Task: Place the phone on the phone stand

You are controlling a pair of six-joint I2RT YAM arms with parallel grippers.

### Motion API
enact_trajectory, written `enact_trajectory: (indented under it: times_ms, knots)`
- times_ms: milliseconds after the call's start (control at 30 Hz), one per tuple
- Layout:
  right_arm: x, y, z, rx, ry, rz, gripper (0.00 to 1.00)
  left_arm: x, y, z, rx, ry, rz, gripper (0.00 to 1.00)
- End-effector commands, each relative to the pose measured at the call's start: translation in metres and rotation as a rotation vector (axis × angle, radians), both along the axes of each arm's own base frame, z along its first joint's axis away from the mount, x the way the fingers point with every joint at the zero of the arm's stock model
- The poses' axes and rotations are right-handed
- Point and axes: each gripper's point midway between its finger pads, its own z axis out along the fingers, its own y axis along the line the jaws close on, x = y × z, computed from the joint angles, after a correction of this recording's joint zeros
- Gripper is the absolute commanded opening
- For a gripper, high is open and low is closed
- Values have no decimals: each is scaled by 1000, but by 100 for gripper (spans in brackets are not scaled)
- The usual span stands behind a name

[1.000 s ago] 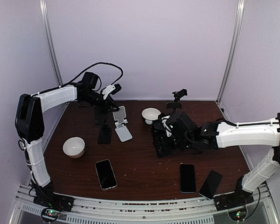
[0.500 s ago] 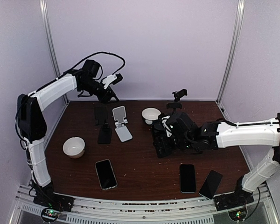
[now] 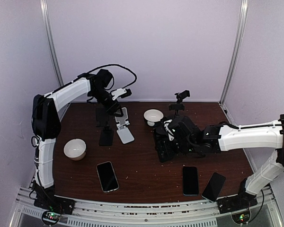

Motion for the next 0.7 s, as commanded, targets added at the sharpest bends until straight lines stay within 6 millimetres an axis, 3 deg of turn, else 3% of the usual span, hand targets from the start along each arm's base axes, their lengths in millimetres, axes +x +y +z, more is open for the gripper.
enact_trajectory:
  times_ms: [0, 367, 500, 667]
  knots:
    - [0, 6, 5, 51, -16, -6, 64, 8, -2, 20, -9, -65, 6, 53]
    - [1, 6, 6, 50, -24, -4, 64, -9, -7, 8, 18, -28, -77, 38]
    - [0, 6, 5, 47, -22, -5, 64, -10, -10, 8, 2, -17, -79, 25]
    - [0, 5, 6, 49, -21, -9, 64, -13, -15, 13, -34, -4, -88, 0]
